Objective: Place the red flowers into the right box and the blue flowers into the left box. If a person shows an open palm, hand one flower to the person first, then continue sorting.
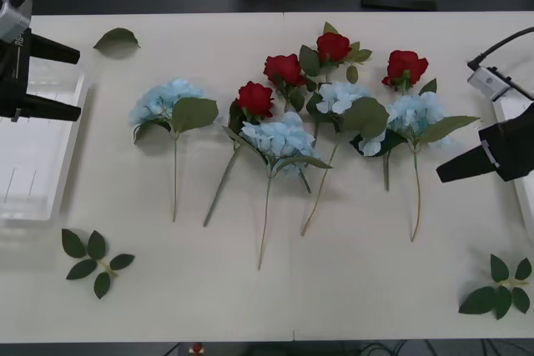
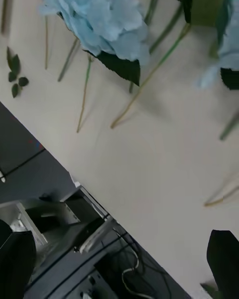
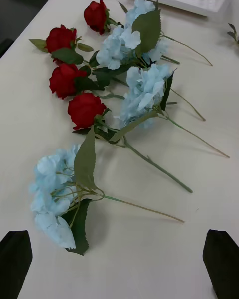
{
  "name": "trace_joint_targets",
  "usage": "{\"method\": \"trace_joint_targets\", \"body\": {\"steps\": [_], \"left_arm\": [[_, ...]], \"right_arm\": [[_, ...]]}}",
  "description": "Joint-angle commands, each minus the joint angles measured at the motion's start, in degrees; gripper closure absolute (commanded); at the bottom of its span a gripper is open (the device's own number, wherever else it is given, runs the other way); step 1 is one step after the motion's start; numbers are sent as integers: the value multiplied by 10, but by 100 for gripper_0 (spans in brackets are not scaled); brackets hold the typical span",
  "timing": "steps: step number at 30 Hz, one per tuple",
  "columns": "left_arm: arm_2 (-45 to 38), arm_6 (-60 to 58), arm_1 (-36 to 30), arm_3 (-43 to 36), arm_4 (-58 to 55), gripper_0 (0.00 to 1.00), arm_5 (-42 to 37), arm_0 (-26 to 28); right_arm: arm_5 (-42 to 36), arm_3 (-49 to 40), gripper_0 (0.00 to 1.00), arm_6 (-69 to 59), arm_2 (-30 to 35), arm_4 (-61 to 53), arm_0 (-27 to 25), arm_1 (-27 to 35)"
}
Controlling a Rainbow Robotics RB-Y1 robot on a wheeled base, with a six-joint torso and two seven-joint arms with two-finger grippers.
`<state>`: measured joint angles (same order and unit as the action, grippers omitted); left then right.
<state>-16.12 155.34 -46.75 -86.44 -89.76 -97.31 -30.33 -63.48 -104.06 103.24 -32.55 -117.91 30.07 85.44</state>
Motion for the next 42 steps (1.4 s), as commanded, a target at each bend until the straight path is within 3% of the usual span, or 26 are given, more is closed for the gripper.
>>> {"method": "trace_joint_targets", "body": {"steps": [1, 5, 6, 9, 12, 16, 23, 34, 42], "left_arm": [[-10, -3, -15, -8, 1, 0, 5, 7], [-10, -3, -15, -8, 1, 0, 5, 7], [-8, -3, 5, 11, 12, 0, 5, 53], [-26, -3, 19, 27, 14, 0, 10, 68], [-45, -3, 28, 51, 8, 0, -5, 59], [-60, -3, 26, 26, 56, 0, -27, 49], [-37, -12, 26, 19, 108, 0, -52, 51], [40, -341, 29, -11, 131, 0, -24, 52], [61, -489, 66, -90, 215, 0, -13, 52]], "right_arm": [[-45, 0, 0, -104, 9, 75, 13, -19], [-56, -4, 0, -180, 8, 155, 13, -43], [-56, -4, 0, -198, 8, 176, 14, -51], [-50, -4, 0, -251, 8, 227, 13, -75], [-33, 1, 0, -305, 6, 264, 13, -99], [-8, 8, 0, -368, -13, 313, 13, -120], [39, 32, 0, -431, -59, 398, 13, -149], [117, 97, 0, -447, -99, 426, 16, -188], [153, 160, 0, -453, -168, 438, 68, -219]]}}
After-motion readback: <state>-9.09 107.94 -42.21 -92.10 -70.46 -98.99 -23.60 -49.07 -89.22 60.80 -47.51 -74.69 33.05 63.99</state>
